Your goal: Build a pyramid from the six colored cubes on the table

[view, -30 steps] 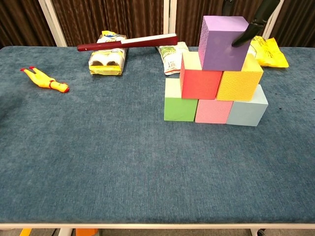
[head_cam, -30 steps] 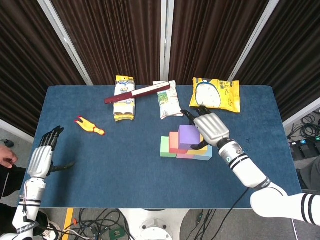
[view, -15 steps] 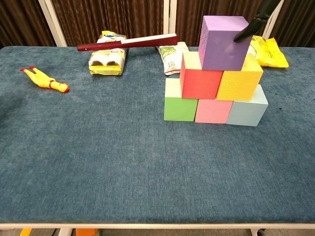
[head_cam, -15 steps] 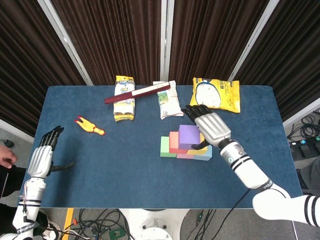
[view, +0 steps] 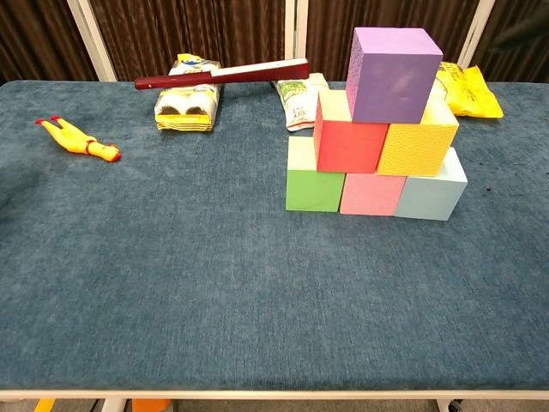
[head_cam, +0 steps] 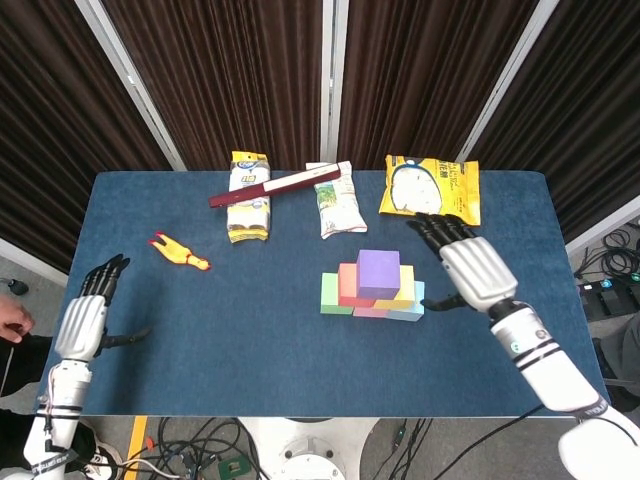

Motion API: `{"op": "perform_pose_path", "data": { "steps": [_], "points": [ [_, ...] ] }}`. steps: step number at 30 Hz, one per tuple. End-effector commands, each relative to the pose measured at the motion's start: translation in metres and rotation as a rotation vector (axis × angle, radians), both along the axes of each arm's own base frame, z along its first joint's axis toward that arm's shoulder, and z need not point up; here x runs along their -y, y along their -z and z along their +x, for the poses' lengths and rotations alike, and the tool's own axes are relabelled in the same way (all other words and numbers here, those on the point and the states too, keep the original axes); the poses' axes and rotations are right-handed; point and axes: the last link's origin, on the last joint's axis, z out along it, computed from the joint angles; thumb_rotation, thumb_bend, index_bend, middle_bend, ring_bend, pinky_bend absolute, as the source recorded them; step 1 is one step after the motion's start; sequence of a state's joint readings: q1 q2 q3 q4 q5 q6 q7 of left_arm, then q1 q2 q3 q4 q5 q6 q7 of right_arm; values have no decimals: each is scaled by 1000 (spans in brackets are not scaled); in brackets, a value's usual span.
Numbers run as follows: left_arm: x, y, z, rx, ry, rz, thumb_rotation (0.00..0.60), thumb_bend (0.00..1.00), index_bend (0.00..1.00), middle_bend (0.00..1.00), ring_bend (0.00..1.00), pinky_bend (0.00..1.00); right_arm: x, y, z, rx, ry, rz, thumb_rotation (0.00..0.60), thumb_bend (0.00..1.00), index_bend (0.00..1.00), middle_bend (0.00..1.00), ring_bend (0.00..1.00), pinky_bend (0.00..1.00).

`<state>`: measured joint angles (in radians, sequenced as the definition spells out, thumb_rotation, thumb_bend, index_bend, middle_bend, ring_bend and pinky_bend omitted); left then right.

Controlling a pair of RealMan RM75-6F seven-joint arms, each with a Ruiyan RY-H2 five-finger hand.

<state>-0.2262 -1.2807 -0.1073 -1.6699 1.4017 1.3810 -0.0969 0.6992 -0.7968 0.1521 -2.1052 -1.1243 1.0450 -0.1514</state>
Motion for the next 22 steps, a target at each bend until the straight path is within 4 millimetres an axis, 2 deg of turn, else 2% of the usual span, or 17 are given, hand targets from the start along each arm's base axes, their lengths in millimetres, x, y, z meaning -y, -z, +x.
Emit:
{"op": "perform_pose_path", "data": {
  "steps": [1,5,10,17,22],
  "points": [
    [3,0,-1,-20,9,1,600,70,37,22,0,15,-41,-30,-64,-46,68,-184,600,0,0,0,0,0],
    [8,-4,-1,-46,52,14,600,65,38,17,0,15,-78,-26,-116,-43,151,-283,600,0,0,0,0,0],
    [19,-10,-2,-145,96,37,600,57,38,17,0,15,-116,-8,-161,-38,205,-328,600,0,0,0,0,0],
    [46,-15,-18,-234,24,69,600,37,42,17,0,15,-145,17,-198,-60,258,-375,600,0,0,0,0,0],
    [60,-18,-27,-259,-19,65,600,33,43,17,0,15,-155,27,-212,-35,268,-391,600,0,0,0,0,0]
  ]
}}
